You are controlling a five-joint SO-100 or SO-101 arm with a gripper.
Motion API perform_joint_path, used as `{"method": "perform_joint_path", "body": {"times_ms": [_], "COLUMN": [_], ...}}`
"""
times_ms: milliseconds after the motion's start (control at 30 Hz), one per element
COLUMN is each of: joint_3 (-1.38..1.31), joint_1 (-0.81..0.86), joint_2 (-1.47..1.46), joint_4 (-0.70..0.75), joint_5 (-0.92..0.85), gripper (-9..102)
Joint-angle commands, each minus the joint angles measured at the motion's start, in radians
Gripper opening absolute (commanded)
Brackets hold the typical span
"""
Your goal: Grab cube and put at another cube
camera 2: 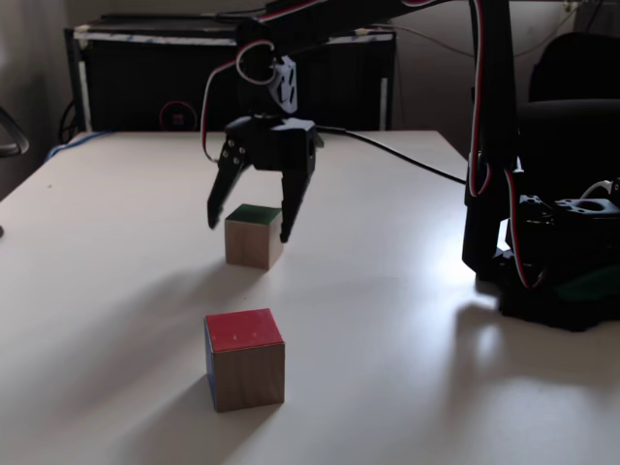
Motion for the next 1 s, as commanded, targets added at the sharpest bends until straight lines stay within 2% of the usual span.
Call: {"method": "perform_joint_path", "body": {"times_ms": [0,167,467,733,967], "joint_3": [0.008,0.011,0.015,0.069,0.106], "joint_1": [0.017,0.017,0.012,-0.026,-0.176], "joint_2": [0.005,0.005,0.055,0.215,0.456], "joint_4": [-0.029,-0.032,-0.048,0.009,0.183], "joint_5": [-0.009,-0.008,-0.049,-0.038,0.021], "gripper": [40,35,7,6,6]}}
